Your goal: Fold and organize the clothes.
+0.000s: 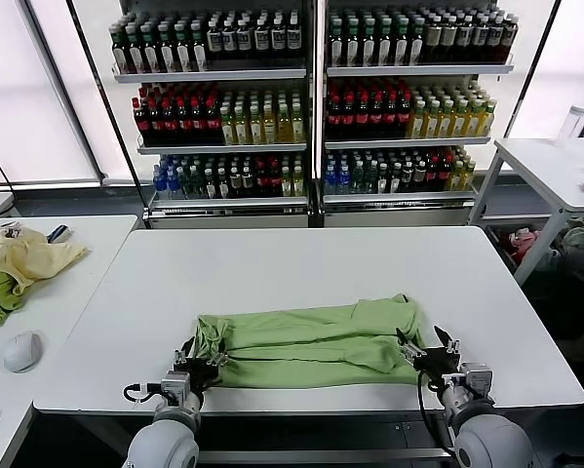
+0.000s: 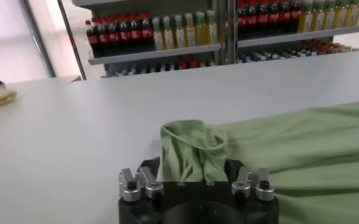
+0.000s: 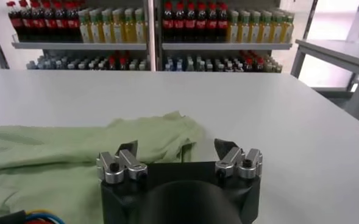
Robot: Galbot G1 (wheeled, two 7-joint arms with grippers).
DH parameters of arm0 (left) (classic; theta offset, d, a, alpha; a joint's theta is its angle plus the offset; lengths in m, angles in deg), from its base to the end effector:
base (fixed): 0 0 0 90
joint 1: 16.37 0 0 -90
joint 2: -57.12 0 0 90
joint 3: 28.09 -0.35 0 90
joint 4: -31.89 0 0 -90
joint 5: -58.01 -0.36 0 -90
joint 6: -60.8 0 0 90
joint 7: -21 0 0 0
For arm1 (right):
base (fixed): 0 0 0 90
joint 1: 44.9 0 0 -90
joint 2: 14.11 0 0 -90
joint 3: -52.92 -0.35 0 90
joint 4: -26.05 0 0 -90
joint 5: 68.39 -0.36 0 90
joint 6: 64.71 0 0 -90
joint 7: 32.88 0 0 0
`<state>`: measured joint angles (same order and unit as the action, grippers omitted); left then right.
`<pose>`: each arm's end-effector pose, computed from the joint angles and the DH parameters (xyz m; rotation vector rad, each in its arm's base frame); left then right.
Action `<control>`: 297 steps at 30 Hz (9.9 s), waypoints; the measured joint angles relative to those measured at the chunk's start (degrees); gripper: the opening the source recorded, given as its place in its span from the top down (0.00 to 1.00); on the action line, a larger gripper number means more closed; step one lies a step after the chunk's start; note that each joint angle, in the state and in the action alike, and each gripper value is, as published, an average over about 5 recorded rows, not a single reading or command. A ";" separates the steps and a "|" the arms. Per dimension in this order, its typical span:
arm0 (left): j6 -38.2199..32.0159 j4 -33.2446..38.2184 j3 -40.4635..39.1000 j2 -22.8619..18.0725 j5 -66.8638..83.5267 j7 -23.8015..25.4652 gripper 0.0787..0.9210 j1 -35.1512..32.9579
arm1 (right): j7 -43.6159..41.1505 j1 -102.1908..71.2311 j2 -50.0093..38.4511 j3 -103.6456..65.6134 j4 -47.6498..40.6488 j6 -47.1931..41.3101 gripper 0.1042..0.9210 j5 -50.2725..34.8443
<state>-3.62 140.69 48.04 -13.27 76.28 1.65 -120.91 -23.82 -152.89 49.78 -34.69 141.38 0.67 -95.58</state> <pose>0.2580 0.0016 -0.3230 -0.0048 -2.6874 -0.1268 0.2530 -0.0741 -0.2735 0.1119 -2.7766 0.0205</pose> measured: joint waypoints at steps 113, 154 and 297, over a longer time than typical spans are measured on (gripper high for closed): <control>-0.56 -1.11 -1.42 2.56 19.98 8.03 0.12 5.93 | -0.05 3.89 -0.69 1.22 1.10 0.45 0.12 0.30; 3.91 0.44 15.63 1.69 55.23 10.03 0.96 4.36 | 0.25 0.45 -1.12 -1.73 5.21 0.49 0.12 -1.53; -14.51 10.58 0.99 1.92 1.48 6.73 0.12 -2.07 | -5.43 19.62 1.22 7.78 -18.99 15.97 0.14 14.31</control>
<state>-18.14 151.27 49.02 -11.35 77.76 8.38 -122.99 -29.24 -133.27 51.00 -26.91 122.38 16.63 -81.28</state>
